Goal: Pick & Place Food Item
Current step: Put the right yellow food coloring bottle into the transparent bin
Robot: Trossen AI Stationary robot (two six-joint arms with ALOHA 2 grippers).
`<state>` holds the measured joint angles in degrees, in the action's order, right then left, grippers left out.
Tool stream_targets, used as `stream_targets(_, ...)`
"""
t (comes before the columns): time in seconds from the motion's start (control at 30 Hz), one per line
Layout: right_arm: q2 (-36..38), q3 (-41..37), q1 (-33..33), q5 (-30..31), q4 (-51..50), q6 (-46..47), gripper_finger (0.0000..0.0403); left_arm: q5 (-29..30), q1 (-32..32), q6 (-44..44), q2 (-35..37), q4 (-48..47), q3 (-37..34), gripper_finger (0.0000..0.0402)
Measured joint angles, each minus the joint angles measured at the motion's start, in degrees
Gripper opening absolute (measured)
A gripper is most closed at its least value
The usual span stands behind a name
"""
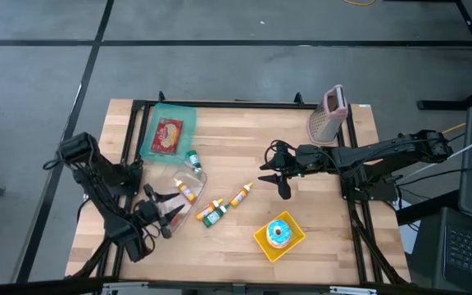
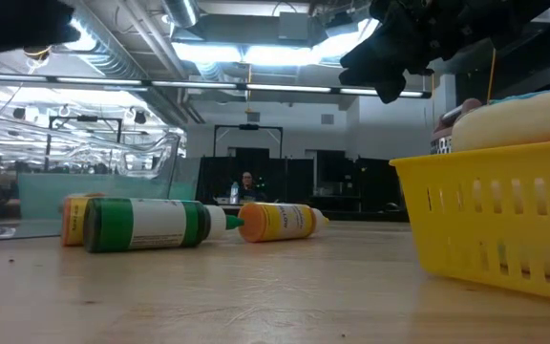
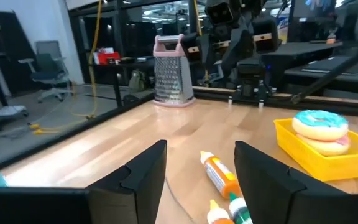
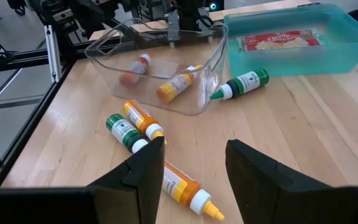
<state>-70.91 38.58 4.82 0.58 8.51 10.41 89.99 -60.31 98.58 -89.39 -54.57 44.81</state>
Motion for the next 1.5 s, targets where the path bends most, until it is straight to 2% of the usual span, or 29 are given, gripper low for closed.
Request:
stream_targets(0.17, 0.01, 0.0, -0.01, 0.01, 0.57, 0.0, 0.0168, -0.28, 3.64, -11.88, 1.36, 0.01, 5.02, 0.0182)
stream_targets(0.23, 0.0, 0.01, 0.0, 0.02, 0.88, 0.0, 0.0168, -2.14, 5.84, -18.45, 1.94, -0.02, 8.04, 0.0182)
stream_targets(0.27, 0.0, 0.0, -0.01, 0.02, 0.93, 0.0, 0.0168, -4.86, 7.3, -21.97, 2.19, 0.11, 9.74, 0.0182)
stream_targets(0.4, 0.0, -0.01, 0.0, 0.02, 1.23, -0.14, 0.0168, -21.82, 14.61, -37.58, 2.63, 3.27, 16.22, 0.0182)
stream_targets(0.57, 0.02, 0.0, 0.0, 0.02, 1.31, -0.4, 0.0168, -42.48, 24.25, -63.52, 2.61, 20.41, 19.11, 0.0182)
stream_targets(0.7, 0.01, -0.01, -0.01, 0.02, 1.31, -0.42, 0.0168, -52.93, 31.66, -75.75, 2.61, 28.57, 20.08, 0.0182)
stream_targets(0.97, 0.01, 0.0, 0.0, 0.02, 1.3, -0.44, 0.0168, -62.47, 45.82, -84.52, 2.61, 26.08, 21.01, 0.0182)
stream_targets(1.13, 0.01, 0.0, -0.01, 0.01, 1.29, -0.84, 0.0168, -73.71, 53.13, -90.44, 2.22, 26.86, 20.99, 0.0182)
stream_targets(1.37, 0.02, -0.01, 0.0, 0.0, 1.29, -0.85, 0.0168, -88.66, 58.56, -91.39, -0.12, 34.47, 20.98, 0.0182)
stream_targets(1.5, 0.01, 0.0, 0.0, 0.0, 1.29, -0.85, 0.0168, -89.8, 59.23, -89.33, -5.27, 36.8, 20.93, 0.0182)
